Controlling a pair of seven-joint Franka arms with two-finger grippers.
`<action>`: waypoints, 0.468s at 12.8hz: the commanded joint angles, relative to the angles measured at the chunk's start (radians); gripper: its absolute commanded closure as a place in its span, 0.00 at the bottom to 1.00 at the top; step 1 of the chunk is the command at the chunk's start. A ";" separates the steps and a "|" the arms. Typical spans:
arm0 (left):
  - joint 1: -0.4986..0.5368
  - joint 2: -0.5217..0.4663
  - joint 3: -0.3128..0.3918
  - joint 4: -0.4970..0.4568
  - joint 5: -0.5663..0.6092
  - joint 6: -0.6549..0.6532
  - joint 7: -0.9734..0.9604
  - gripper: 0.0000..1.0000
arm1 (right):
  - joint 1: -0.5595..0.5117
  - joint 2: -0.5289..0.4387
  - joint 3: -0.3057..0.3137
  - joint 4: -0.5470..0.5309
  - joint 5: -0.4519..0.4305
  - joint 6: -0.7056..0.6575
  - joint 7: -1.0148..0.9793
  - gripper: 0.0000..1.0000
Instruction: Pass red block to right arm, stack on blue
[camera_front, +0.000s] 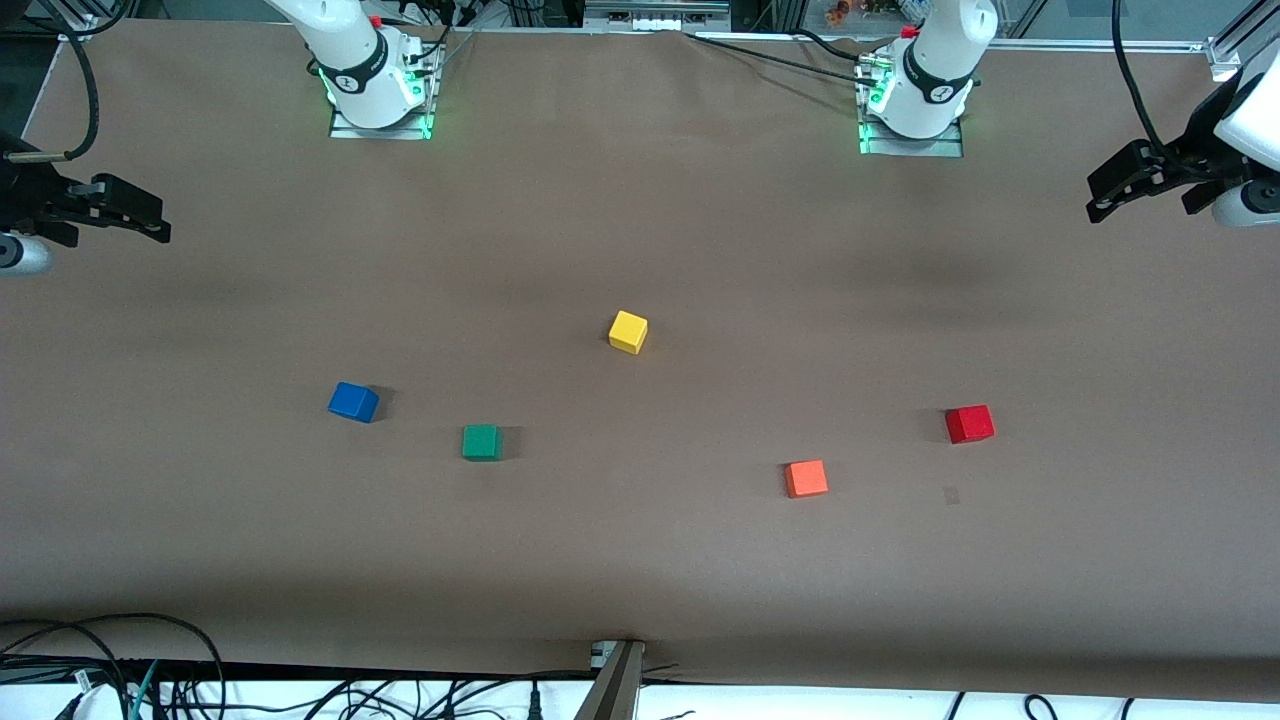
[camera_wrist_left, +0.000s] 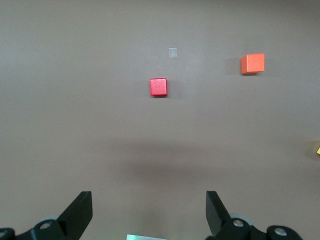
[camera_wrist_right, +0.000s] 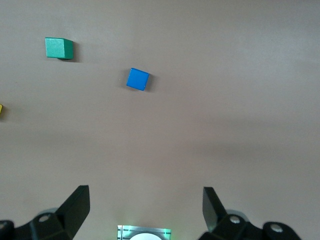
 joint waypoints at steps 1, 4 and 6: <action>-0.004 -0.047 0.001 -0.047 0.004 0.009 0.013 0.00 | -0.007 0.012 0.004 0.026 -0.007 -0.005 -0.010 0.00; -0.004 -0.024 0.001 -0.010 0.007 -0.006 0.004 0.00 | -0.007 0.012 0.004 0.026 -0.007 -0.005 -0.011 0.00; -0.004 -0.023 0.001 -0.010 0.007 -0.007 0.004 0.00 | -0.007 0.012 0.004 0.027 -0.008 -0.005 -0.011 0.00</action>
